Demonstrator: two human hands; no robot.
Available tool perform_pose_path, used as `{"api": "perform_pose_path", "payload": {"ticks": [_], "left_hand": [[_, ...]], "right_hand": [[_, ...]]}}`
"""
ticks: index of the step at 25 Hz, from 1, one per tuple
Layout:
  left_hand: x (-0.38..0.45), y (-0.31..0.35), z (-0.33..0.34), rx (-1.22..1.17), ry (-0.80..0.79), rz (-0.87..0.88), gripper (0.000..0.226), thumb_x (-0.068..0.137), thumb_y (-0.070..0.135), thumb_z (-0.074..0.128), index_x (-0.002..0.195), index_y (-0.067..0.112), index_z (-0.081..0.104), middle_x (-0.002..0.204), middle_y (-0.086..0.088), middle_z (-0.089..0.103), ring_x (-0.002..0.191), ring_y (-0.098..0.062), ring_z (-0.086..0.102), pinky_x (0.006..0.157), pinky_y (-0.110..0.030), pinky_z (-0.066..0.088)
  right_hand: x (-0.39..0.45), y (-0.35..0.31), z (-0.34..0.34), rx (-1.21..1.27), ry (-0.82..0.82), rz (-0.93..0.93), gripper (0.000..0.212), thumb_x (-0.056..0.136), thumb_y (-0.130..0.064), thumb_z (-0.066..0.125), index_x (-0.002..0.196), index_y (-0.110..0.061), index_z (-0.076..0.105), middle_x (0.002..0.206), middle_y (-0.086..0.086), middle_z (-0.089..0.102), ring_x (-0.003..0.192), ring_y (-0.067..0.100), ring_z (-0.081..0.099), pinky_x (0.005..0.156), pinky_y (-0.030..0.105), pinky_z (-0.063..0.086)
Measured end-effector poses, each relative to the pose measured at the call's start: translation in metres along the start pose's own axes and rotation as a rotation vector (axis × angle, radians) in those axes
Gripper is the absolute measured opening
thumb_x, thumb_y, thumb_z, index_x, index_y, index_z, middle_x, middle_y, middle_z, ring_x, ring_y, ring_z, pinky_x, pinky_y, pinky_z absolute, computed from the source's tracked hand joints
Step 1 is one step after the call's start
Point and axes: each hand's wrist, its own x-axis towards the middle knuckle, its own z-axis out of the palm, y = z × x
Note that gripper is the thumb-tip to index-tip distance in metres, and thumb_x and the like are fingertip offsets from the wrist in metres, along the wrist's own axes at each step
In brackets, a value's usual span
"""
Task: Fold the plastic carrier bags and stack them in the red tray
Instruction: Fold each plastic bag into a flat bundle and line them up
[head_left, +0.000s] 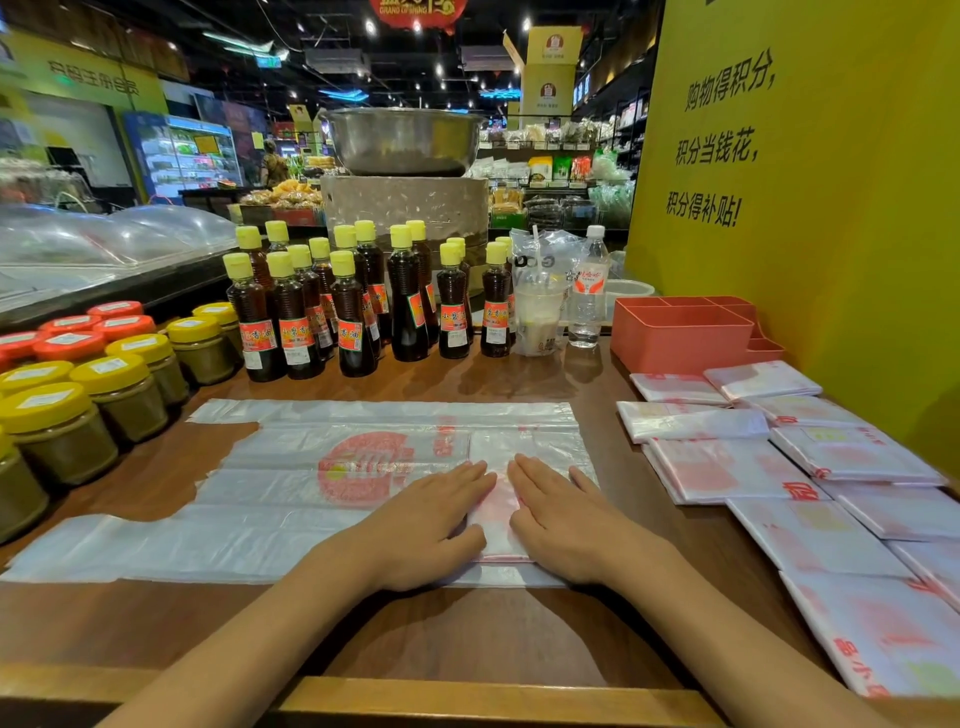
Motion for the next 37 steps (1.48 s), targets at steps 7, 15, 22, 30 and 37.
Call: {"api": "perform_pose_path", "payload": {"ticks": [7, 15, 22, 30, 37], "left_hand": [[-0.006, 0.003, -0.004, 0.005, -0.043, -0.009, 0.103, 0.078, 0.089, 0.040, 0.159, 0.037, 0.003, 0.165, 0.020, -0.005, 0.151, -0.001, -0.003, 0.121, -0.028, 0.001], [-0.012, 0.004, -0.013, -0.108, 0.177, 0.009, 0.073, 0.089, 0.076, 0.036, 0.152, 0.039, 0.031, 0.157, 0.018, 0.033, 0.138, -0.001, 0.032, 0.110, -0.023, 0.024], [-0.013, -0.004, -0.012, -0.169, 0.146, 0.023, 0.073, 0.084, 0.072, 0.059, 0.146, 0.046, 0.032, 0.134, 0.029, 0.045, 0.119, 0.001, 0.048, 0.093, -0.015, 0.042], [-0.004, -0.020, -0.006, -0.271, 0.395, 0.018, 0.024, 0.093, 0.041, 0.063, 0.116, 0.037, 0.061, 0.112, 0.025, 0.056, 0.103, 0.006, 0.052, 0.083, -0.024, 0.050], [-0.004, -0.013, -0.009, -0.437, 0.414, -0.005, 0.025, 0.096, 0.042, 0.056, 0.103, 0.023, 0.071, 0.092, 0.013, 0.068, 0.082, -0.006, 0.062, 0.070, -0.026, 0.053]], "right_hand": [[0.003, 0.011, -0.005, 0.194, 0.041, -0.012, 0.055, 0.108, -0.038, 0.023, 0.161, -0.028, 0.013, 0.168, -0.011, 0.007, 0.153, 0.006, 0.006, 0.125, 0.035, 0.000], [-0.002, 0.019, -0.010, 0.429, 0.208, -0.098, 0.049, 0.101, -0.017, 0.053, 0.145, -0.036, 0.048, 0.150, -0.017, 0.045, 0.131, 0.000, 0.042, 0.102, 0.015, 0.030], [-0.002, 0.021, -0.013, 0.471, 0.256, -0.120, 0.036, 0.099, -0.014, 0.055, 0.128, -0.033, 0.066, 0.124, -0.021, 0.061, 0.107, -0.007, 0.054, 0.091, 0.012, 0.040], [-0.008, 0.008, -0.019, 0.644, 0.259, -0.184, 0.028, 0.104, -0.022, 0.052, 0.117, -0.037, 0.072, 0.109, -0.029, 0.069, 0.103, -0.004, 0.063, 0.088, 0.019, 0.053], [-0.005, 0.006, -0.017, 0.862, 0.311, -0.129, 0.018, 0.100, -0.021, 0.060, 0.112, -0.032, 0.066, 0.109, -0.022, 0.068, 0.099, 0.005, 0.068, 0.085, 0.028, 0.058]]}}
